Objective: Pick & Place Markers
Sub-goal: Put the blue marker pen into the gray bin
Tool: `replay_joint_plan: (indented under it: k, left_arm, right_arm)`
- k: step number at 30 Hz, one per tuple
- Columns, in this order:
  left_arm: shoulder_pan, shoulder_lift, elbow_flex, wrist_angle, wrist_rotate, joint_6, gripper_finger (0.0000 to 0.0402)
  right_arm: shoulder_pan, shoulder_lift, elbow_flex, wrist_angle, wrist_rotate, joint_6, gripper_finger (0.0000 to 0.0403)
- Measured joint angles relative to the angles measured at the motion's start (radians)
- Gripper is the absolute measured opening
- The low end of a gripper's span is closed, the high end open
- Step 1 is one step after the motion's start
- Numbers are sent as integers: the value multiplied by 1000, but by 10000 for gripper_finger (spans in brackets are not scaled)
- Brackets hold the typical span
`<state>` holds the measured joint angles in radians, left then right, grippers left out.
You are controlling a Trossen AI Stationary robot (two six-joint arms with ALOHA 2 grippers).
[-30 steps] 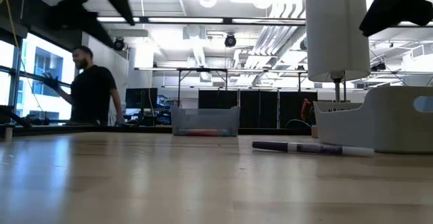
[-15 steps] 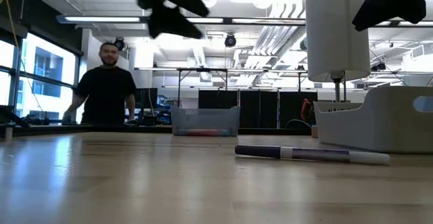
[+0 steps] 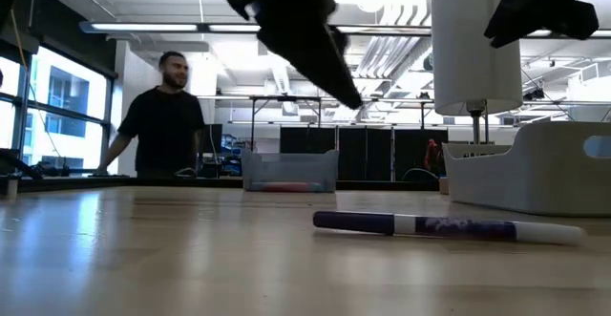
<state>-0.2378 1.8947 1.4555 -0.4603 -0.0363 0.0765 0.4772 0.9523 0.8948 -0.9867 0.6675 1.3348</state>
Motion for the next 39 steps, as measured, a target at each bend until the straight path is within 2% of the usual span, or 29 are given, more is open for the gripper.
replay_joint_plan:
  k: [3, 10, 13, 19, 23, 27, 31, 39]
  left_arm:
    - [-28, 62, 70, -66, 3, 2, 247]
    - [-123, 167, 159, -74, -13, -38, 247]
    - [-158, 198, 168, -67, -44, -73, 247]
    - [-201, 271, 167, -43, -80, -246, 247]
    - [-211, 306, 169, -32, -115, -288, 247]
    - [-202, 326, 170, -32, -109, -355, 242]
    - [-201, 331, 170, -47, -109, -359, 206]
    - [-181, 334, 169, -55, -89, -314, 73]
  right_arm:
    - [-11, 24, 0, 1, -29, 51, 78]
    - [-12, 75, 0, 42, -116, 80, 78]
    - [-5, 77, 0, 47, -158, 79, 78]
    - [27, 73, 0, 50, -209, 80, 78]
    - [61, 72, 0, 56, -244, 81, 78]
    - [92, 72, 0, 68, -256, 84, 78]
    - [113, 72, 0, 72, -255, 130, 78]
    - [151, 72, 0, 84, -252, 195, 78]
